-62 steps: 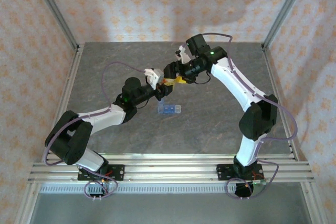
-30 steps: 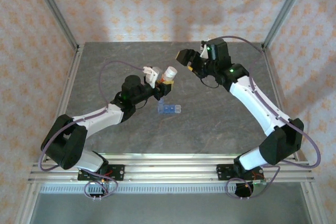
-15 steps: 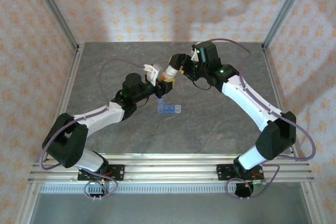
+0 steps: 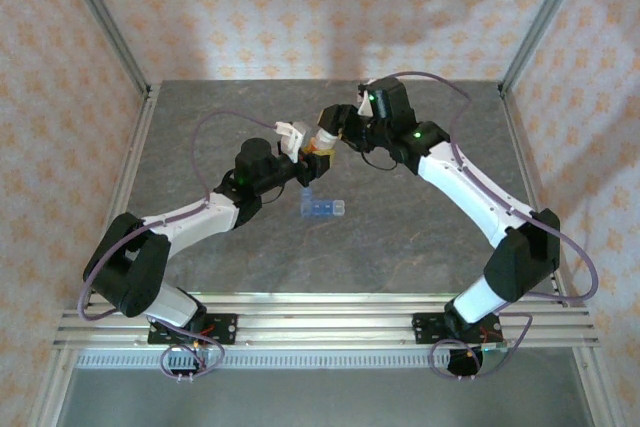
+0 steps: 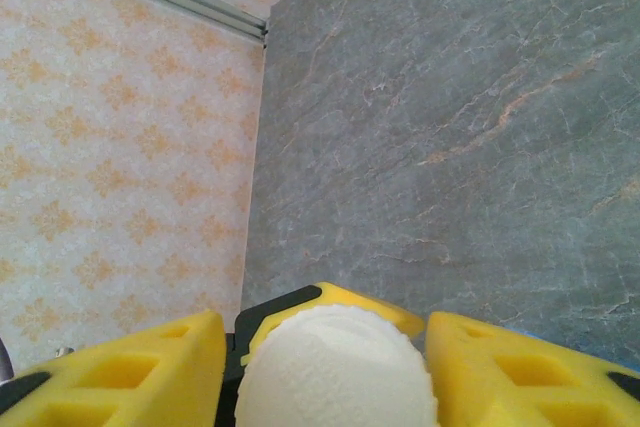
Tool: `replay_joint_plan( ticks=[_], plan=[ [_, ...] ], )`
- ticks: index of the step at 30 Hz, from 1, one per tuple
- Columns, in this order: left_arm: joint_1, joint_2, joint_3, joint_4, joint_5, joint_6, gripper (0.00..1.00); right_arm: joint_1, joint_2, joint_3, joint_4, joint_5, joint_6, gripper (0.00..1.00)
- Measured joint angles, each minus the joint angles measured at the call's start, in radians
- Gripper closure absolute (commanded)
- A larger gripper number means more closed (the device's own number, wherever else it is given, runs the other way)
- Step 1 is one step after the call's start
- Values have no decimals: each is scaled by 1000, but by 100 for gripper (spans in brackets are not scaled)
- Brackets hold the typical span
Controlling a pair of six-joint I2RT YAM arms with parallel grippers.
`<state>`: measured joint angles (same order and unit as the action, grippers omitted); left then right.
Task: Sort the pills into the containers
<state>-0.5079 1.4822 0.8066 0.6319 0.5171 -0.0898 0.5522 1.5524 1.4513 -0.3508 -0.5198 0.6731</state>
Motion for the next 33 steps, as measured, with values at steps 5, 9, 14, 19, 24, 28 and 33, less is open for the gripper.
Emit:
replay_joint_plan(
  ticks=[5, 9, 14, 19, 24, 28, 33],
  plan=[
    [6, 2, 5, -1, 3, 0, 100, -1, 7, 6, 0, 1, -23, 65],
    [12, 5, 5, -2, 17, -14, 100, -2, 8, 7, 0, -5, -80, 67],
    [41, 6, 11, 29, 109, -101, 100, -48, 9, -11, 62, -154, -194, 67],
    [64, 6, 11, 57, 182, -191, 100, -98, 30, -41, 172, -351, -242, 54],
    [72, 5, 16, 48, 184, -194, 100, -105, 32, -61, 195, -372, -247, 22],
    [76, -5, 26, -5, 152, -143, 100, -106, -5, -73, 163, -285, -214, 18],
    [76, -25, 29, -89, 94, -52, 100, -108, -75, -73, 119, -135, -117, 18]
  ],
)
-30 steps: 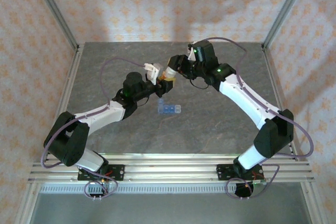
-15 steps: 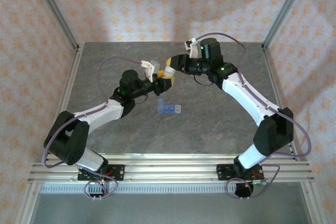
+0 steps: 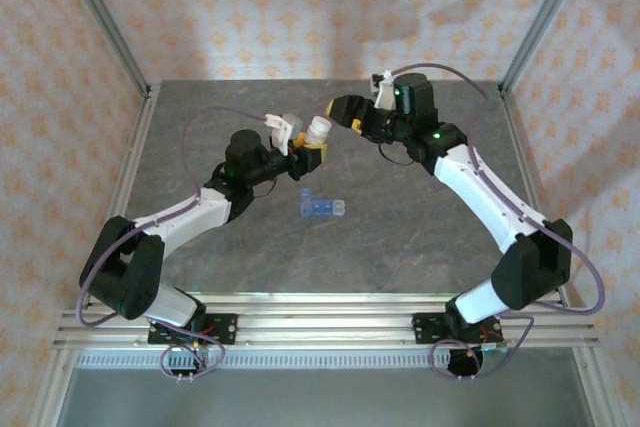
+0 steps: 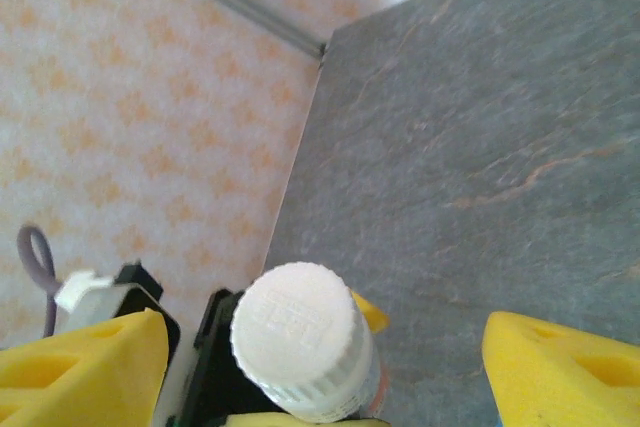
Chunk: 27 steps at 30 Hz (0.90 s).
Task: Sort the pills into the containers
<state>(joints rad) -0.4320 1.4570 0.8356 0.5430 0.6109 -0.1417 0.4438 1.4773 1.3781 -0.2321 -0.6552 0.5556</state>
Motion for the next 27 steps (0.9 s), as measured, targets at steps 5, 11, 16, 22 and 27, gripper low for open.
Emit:
replay_joint_plan(
  ticks=[5, 11, 16, 22, 27],
  plan=[
    [-13, -2, 13, -72, -50, 77, 100, 6, -5, 0, -21, 98, 96, 17],
    [-47, -2, 37, -128, -74, 134, 100, 63, 51, 15, -31, 137, 136, 19],
    [-57, -2, 50, -140, -82, 144, 100, 102, 76, 16, -41, 141, 144, 24],
    [-59, -2, 54, -144, -96, 144, 100, 105, 77, 16, -41, 154, 151, 42],
    [-63, -2, 54, -155, -97, 143, 100, 107, 77, 16, -35, 159, 137, 60]
  ],
)
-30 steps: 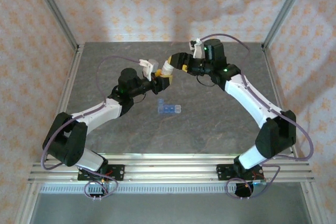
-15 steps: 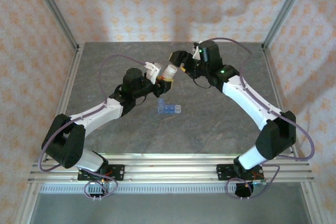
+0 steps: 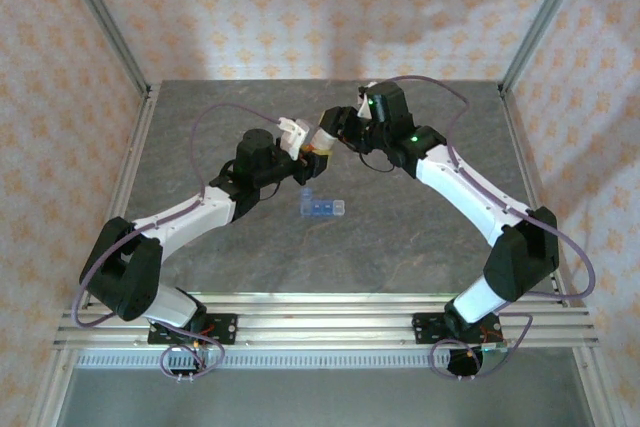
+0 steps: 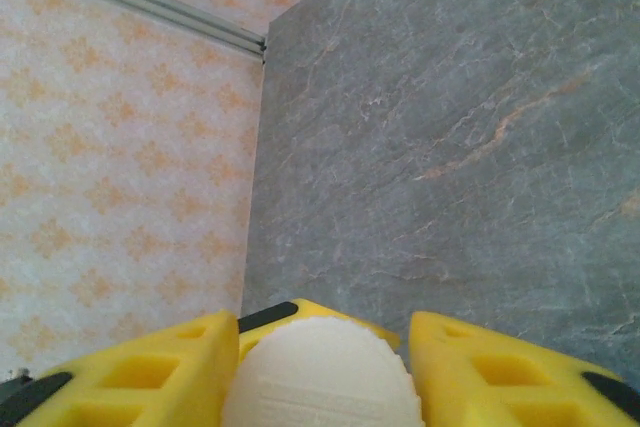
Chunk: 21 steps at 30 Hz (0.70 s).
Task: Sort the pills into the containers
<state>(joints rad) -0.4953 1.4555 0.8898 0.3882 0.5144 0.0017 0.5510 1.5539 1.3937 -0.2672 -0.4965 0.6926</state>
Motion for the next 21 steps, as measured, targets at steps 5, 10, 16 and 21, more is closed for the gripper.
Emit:
replay_joint_plan(
  ticks=[5, 10, 16, 21],
  plan=[
    [0, 0, 0, 0, 3, -5, 100, -3, 0, 0, 5, -13, -66, 65],
    [14, 4, 0, 35, 80, -92, 100, -51, -18, -51, 92, -153, -185, 64],
    [31, 22, 0, 113, 199, -225, 100, -102, -36, -97, 188, -318, -259, 45],
    [33, 20, 0, 129, 202, -222, 100, -103, -37, -97, 180, -326, -268, 22]
  ],
)
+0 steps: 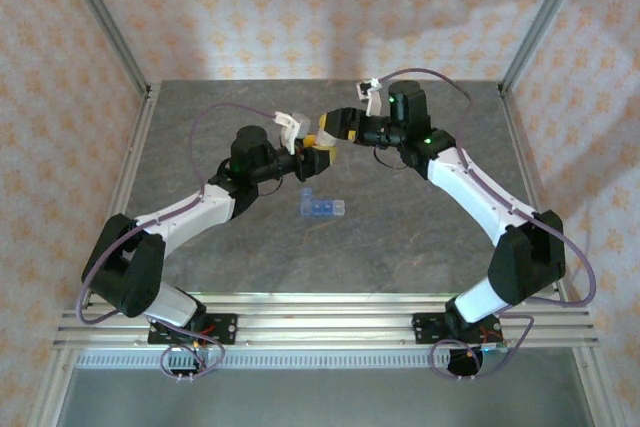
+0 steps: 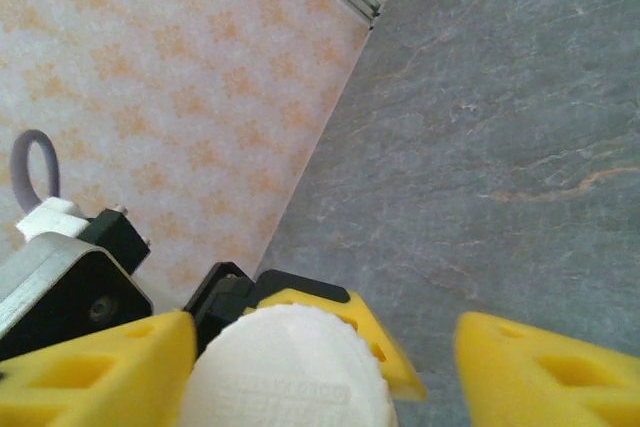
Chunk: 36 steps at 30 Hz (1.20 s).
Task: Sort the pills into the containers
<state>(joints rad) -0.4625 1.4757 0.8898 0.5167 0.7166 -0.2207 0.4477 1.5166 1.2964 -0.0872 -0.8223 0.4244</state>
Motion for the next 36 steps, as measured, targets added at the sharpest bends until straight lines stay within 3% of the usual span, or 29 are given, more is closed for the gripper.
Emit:
replay_joint_plan(
  ticks=[5, 13, 25, 28, 36],
  plan=[
    [0, -14, 0, -60, -89, 91, 100, 0, -29, 6, -58, 96, 43, 17],
    [-29, -45, 0, -125, -253, 239, 100, 0, -48, 50, -159, 258, 187, 18],
    [-61, -45, 0, -157, -307, 302, 100, 79, 29, 120, -184, 307, 265, 22],
    [-65, -45, 0, -162, -309, 302, 100, 93, 45, 123, -186, 307, 270, 26],
    [-68, -45, 0, -165, -311, 300, 100, 101, 55, 123, -187, 308, 280, 56]
  ],
)
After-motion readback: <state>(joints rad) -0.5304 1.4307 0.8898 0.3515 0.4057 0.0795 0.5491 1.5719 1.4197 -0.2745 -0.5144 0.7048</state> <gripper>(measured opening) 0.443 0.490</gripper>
